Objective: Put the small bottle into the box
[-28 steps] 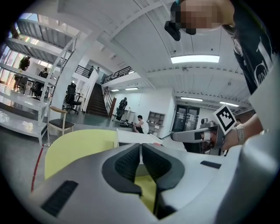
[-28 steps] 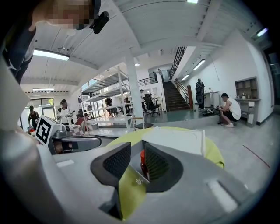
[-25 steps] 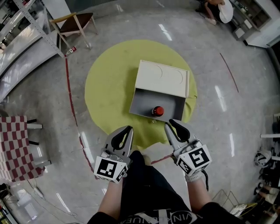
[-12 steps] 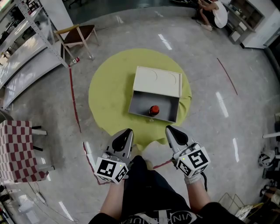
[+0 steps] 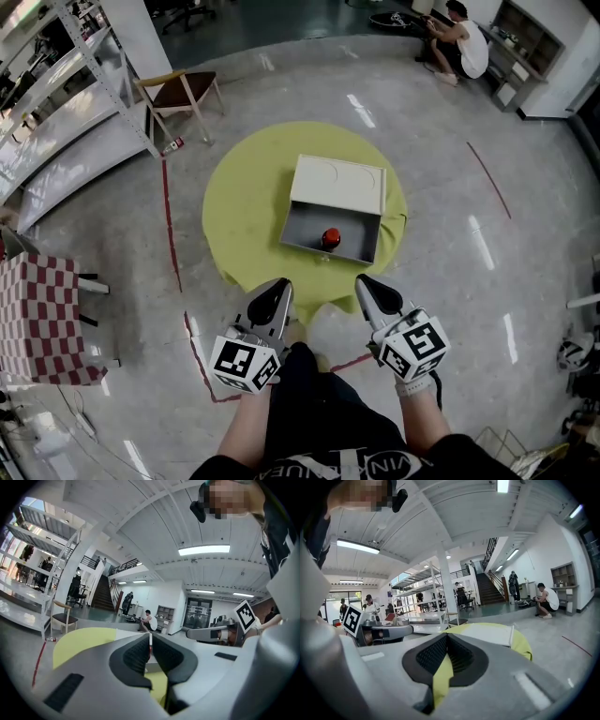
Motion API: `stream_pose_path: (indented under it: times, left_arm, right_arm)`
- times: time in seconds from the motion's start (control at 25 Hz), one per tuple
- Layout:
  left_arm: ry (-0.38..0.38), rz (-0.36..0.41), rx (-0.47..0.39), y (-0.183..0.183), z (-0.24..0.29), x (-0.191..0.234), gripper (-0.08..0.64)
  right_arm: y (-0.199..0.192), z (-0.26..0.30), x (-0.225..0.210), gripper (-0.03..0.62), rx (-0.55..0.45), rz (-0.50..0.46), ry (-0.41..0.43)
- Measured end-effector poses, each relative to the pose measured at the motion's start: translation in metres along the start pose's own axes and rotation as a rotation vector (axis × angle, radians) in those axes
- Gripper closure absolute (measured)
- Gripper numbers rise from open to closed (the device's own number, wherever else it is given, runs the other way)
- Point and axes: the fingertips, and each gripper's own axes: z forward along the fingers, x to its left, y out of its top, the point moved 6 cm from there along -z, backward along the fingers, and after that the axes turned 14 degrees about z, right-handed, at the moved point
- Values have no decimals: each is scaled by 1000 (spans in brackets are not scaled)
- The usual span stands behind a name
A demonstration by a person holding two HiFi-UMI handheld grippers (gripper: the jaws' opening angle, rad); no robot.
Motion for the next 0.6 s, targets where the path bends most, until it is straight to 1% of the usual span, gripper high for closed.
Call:
stream_pose_path:
  times: [0.36,0.6]
  left_arm:
    - [20,28,-36,20,-15,-5,537]
    - [20,42,-52,30,-20,-12,537]
  right_arm:
    - [11,-14,14,584,-21,-30,32]
    - [17,-24,17,584,-44,-6,41]
